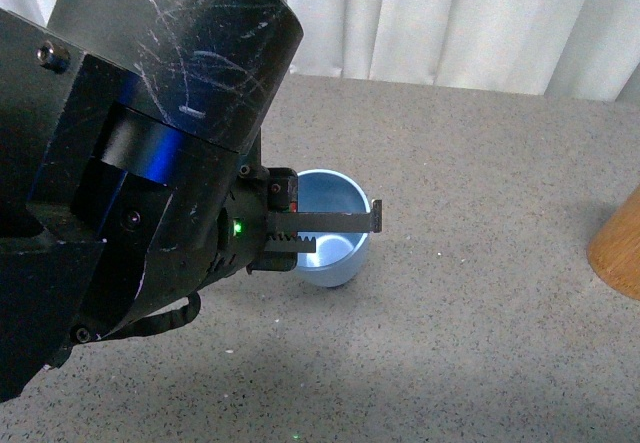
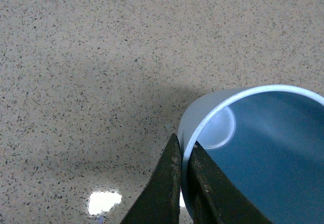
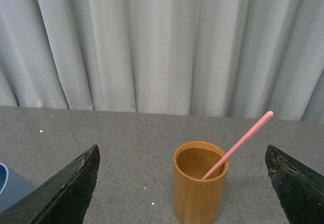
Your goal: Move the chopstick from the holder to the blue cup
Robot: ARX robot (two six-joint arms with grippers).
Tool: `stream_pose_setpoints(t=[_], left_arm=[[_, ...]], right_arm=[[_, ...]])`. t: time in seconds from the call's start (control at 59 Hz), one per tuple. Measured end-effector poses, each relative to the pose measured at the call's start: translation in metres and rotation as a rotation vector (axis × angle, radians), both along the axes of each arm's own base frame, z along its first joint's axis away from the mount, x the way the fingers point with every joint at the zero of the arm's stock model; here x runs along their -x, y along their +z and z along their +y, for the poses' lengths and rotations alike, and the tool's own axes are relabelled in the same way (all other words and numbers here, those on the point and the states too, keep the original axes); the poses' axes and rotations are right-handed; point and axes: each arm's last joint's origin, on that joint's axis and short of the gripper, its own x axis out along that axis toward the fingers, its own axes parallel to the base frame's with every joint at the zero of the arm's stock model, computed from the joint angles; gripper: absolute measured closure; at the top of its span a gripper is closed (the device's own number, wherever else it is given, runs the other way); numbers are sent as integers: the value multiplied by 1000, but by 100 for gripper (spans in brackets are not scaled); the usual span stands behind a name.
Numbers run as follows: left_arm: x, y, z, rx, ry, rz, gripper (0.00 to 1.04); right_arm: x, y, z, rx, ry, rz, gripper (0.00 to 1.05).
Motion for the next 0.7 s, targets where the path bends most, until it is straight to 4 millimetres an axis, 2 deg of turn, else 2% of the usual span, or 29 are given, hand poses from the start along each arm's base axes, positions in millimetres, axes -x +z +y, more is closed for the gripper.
stream_pose_setpoints(t=[0.187, 0.526, 0.695], left_arm=[[-1, -1, -2, 9, -13, 16, 101], [-5, 4, -6, 60, -20, 34, 51], [-10, 13, -4, 101, 3, 28, 26]], right_arm=[[0, 0, 0, 0, 0, 0, 10], [0, 0, 0, 0, 0, 0, 10], [0, 0, 0, 0, 0, 0, 10]])
